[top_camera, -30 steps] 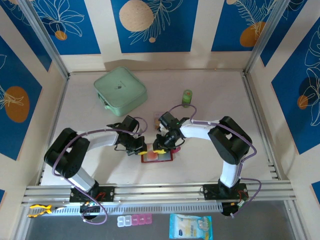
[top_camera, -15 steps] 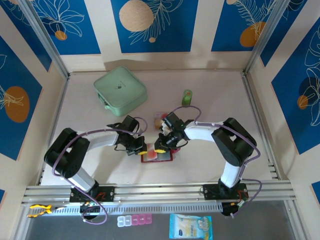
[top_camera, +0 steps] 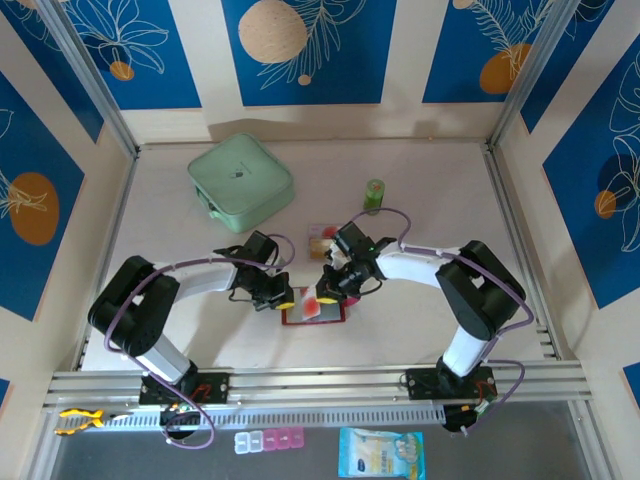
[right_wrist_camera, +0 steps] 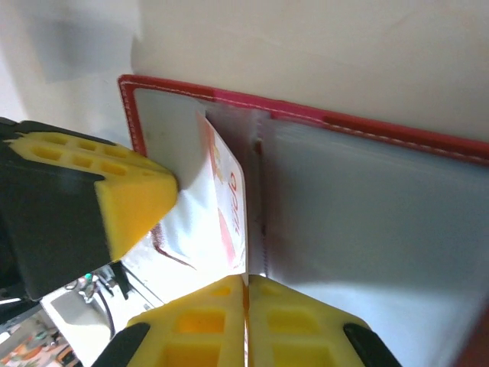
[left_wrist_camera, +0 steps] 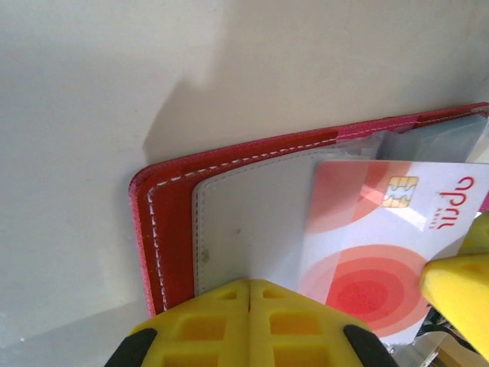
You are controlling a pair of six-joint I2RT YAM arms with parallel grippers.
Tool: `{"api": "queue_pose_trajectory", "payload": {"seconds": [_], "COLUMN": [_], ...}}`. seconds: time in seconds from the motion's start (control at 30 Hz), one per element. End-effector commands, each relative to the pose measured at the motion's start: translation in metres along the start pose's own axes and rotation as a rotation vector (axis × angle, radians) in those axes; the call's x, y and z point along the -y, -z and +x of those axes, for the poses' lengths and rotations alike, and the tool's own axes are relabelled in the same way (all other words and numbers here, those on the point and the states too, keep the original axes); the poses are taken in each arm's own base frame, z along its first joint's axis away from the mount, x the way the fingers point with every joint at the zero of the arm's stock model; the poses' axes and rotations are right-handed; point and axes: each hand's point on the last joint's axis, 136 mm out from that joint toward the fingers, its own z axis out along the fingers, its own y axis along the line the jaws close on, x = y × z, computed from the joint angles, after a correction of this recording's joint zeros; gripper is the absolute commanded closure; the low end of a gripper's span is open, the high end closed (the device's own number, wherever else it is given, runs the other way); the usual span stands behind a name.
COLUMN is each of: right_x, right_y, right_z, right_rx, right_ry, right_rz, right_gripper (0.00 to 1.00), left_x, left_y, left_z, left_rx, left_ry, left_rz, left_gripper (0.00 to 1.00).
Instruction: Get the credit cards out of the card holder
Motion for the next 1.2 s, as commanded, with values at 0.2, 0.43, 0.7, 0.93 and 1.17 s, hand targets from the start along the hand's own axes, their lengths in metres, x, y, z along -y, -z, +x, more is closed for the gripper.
{"api": "queue_pose_trajectory", "payload": {"seconds": [0.2, 0.43, 0.7, 0.93, 1.17], "right_x": [0.013, 0.006, -0.002, -0.013, -0.02], "right_y": [0.02, 0.013, 0.012, 0.028, 0.059], "right_z": [0.004, 0.006, 0.006, 0.002, -0.006], "right_rx": [0.018, 0.002, 0.01, 0.047, 0.085], "right_ry": [0.047, 0.085, 0.105, 0.141, 0.231], "right_rz": [0.152, 0.184, 0.208, 0.192, 0.184], "right_gripper": [0.92, 0.92, 0.93, 0.94, 0.96], "left_x": [-0.016, -0.011, -0.008, -0.002, 0.006], "left_y": [-0.003, -0.004, -0.004, 0.0, 0.006], "left_z": [0.006, 0.005, 0.005, 0.002, -0.001], "left_rx": [-0.012, -0.012, -0.01, 0.012, 0.026], "left_ry": [0.008, 0.006, 0.006, -0.007, -0.018], "left_rz": [-0.063, -0.037, -0.024, -0.006, 0.01], "left_gripper": [1.0, 1.0, 1.0, 1.0, 1.0]}}
